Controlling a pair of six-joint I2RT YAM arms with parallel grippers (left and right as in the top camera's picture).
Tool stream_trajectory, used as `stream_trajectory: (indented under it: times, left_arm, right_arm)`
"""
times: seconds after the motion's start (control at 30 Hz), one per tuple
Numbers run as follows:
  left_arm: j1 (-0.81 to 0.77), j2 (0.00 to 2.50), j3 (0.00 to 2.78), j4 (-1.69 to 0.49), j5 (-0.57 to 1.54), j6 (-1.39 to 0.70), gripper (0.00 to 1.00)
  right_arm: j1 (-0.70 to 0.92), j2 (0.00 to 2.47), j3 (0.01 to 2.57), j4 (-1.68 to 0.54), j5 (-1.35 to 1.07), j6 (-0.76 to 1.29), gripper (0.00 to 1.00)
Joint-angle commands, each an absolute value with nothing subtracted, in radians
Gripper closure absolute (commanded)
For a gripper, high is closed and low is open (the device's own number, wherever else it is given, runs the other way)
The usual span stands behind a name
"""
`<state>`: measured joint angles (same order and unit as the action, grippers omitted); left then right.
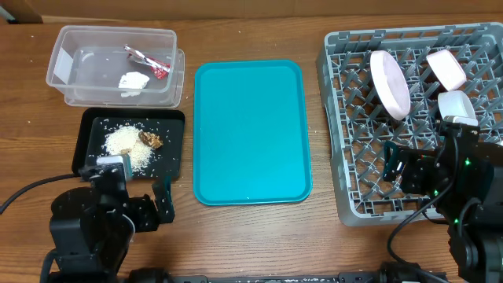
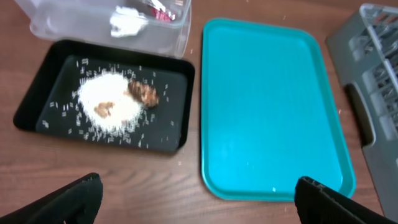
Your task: Sort waste into correct bins and load items into the dishwasher
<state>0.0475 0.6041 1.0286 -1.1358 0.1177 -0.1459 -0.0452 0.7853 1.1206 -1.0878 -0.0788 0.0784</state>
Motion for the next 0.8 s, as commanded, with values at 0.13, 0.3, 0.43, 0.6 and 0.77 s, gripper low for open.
stream_trajectory:
  times: [0.13,0.3,0.43,0.6,0.77]
  left_arm:
    - [0.049,0.595,1.021,-1.182,0.123,-0.127,0.00]
    - [0.049,0.595,1.021,-1.182,0.123,-0.127,0.00]
    - [0.049,0.595,1.021,-1.182,0.123,-0.127,0.00]
    - [0.049,0.595,1.021,-1.182,0.123,-0.127,0.00]
    - [0.049,0.595,1.021,-1.182,0.123,-0.127,0.00]
  right_arm:
    - [-0.046,0.794,1.114,-1.086,-0.064,0.083,0.00]
    - [-0.046,0.797,1.114,-1.087,-0.064,0.083,0.00]
    - [-0.046,0.797,1.114,-1.086,-0.064,0.082,0.00]
    - [-0.039,0.785,1.113,-1.090,-0.063,0.082,0.00]
    - [-0.039,0.745,1.112,-1.078,-0.053,0.082,0.00]
